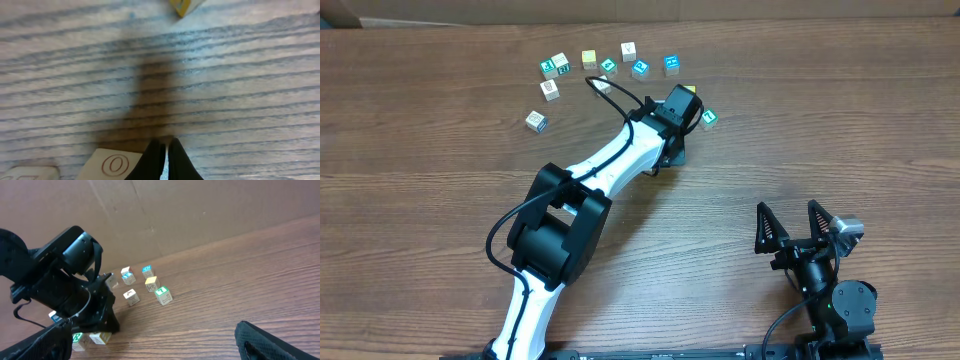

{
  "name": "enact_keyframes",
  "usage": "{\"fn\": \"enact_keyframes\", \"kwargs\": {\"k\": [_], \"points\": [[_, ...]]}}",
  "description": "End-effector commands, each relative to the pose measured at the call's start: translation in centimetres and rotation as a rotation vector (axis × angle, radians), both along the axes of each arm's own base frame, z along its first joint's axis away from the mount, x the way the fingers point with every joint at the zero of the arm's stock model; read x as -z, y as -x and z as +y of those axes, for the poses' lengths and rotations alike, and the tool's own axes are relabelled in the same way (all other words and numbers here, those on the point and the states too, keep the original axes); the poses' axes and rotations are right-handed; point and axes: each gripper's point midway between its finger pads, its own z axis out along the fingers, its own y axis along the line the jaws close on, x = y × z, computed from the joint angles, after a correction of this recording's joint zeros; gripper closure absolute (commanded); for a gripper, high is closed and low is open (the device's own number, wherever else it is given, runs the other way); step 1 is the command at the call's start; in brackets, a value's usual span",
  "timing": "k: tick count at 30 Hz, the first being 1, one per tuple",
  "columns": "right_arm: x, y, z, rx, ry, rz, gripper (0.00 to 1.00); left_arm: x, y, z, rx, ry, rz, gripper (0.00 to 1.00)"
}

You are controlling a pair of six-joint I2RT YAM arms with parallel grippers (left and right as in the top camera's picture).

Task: Form a horizontal line
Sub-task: 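Raise the left gripper up from the placed blocks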

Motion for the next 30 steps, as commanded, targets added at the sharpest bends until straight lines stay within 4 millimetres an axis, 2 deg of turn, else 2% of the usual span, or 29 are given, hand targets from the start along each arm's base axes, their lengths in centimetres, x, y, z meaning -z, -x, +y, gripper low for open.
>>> {"fn": "enact_keyframes", "kwargs": {"k": [1, 13, 30], "points": [[-0.3, 0.0, -0.1, 0.005, -0.004, -0.015, 0.0, -0.9, -1.0, -0.5, -0.01, -0.031, -0.05, 0.96], [-0.3, 0.0, -0.1, 0.005, -0.004, -0.015, 0.0, -0.9, -0.3, 1.1, -0.034, -0.106, -0.031, 0.96], [-0.3, 0.0, -0.1, 0.004, -0.004, -0.015, 0.0, -0.6, 0.8, 1.6, -0.047, -0.128, 0.007, 0.96]]}}
